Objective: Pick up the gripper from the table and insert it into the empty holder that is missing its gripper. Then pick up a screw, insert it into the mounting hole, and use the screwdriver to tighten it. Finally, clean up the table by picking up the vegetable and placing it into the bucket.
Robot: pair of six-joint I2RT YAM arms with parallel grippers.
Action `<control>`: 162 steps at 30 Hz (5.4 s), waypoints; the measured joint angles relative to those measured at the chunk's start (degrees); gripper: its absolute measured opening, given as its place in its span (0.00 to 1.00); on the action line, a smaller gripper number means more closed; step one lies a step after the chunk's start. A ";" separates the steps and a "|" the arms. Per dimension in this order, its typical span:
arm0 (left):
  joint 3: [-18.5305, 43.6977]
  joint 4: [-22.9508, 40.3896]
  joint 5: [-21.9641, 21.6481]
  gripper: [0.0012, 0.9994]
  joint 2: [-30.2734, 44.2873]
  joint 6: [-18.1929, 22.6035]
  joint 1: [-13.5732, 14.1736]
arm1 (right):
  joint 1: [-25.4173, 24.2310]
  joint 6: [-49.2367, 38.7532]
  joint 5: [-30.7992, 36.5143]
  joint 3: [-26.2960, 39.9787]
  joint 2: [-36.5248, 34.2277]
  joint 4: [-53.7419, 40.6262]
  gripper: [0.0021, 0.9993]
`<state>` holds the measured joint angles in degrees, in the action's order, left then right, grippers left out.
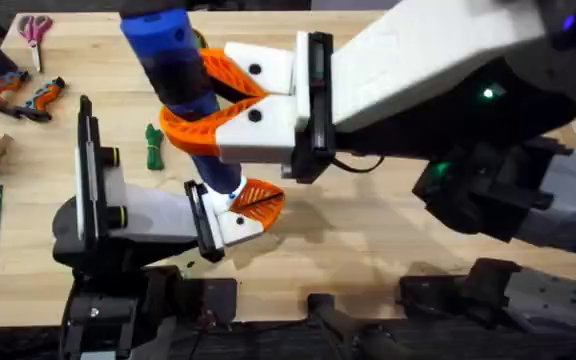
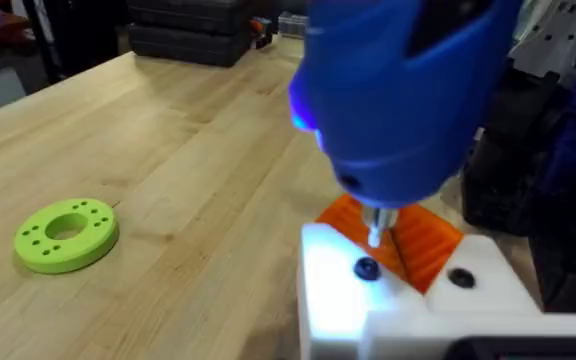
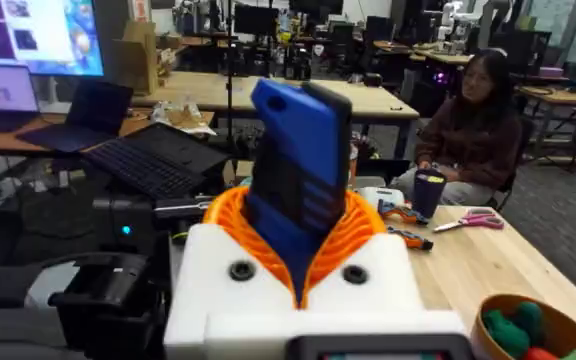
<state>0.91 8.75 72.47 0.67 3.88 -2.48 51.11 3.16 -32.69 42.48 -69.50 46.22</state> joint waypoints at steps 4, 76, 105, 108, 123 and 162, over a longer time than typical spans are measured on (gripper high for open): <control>0.00 0.00 0.00 0.01 0.00 0.02 0.00 | 0.00 0.00 -0.02 0.00 -0.62 0.01 0.03; 0.00 -0.09 -0.22 0.01 0.00 -0.24 0.00 | -38.56 -69.05 9.05 12.07 -25.03 -25.22 0.03; 0.00 -0.09 -0.22 0.01 0.00 -0.24 0.00 | -37.76 -72.19 22.84 17.55 -39.24 -30.77 0.95; 0.00 -0.09 -0.22 0.01 0.00 -0.24 0.00 | -37.28 -63.97 22.82 17.55 -36.71 -34.85 0.99; 0.00 -0.09 -0.22 0.01 0.00 -0.24 0.00 | -37.08 -7.59 22.81 17.55 -11.27 -62.48 0.99; 50.31 55.20 -56.13 0.99 32.89 -13.34 0.00 | -45.40 7.54 29.49 26.75 16.87 -109.26 0.99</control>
<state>51.21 63.96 16.34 33.56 -9.46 -2.48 5.72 10.70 -3.20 69.23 -52.62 -63.05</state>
